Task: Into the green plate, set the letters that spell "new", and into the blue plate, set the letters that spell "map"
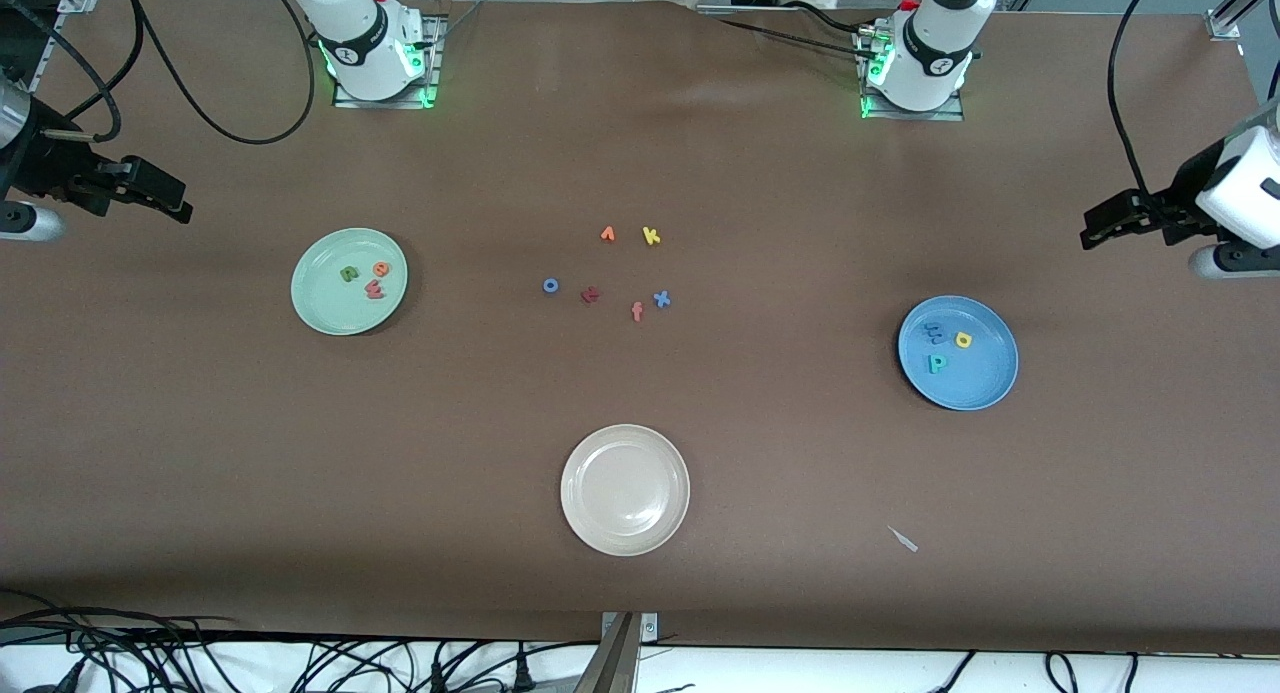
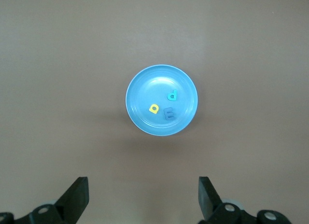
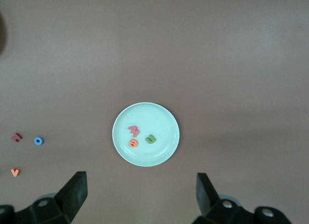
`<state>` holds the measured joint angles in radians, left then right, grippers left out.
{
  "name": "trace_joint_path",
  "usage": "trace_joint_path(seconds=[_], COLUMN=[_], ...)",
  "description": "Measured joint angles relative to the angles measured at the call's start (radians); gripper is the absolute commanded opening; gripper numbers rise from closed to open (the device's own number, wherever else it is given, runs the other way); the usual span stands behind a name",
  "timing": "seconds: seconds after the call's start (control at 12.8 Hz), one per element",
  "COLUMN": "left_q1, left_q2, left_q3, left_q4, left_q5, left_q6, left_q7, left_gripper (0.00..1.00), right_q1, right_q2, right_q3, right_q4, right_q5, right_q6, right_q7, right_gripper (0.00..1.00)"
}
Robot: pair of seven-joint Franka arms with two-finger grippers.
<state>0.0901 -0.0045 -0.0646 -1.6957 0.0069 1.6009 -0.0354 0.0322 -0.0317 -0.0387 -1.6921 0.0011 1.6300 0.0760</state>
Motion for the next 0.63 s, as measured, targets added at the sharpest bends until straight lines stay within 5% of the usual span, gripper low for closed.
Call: trace_joint_path(seconds=[0.63], left_q1=[-0.005], left_q2=[-0.017], left_q3=[0.011], left_q4=[0.024], left_q5=[0.0], left_q6=[-0.07], left_q7=[0.002], left_gripper=[1.0], right_q1=[-0.001], right_q2=[0.0], right_q3=[0.0], right_q4=[-0.006], right_q5=[0.0], right_q6=[0.018], right_q7=[0.0], right_gripper=[1.0])
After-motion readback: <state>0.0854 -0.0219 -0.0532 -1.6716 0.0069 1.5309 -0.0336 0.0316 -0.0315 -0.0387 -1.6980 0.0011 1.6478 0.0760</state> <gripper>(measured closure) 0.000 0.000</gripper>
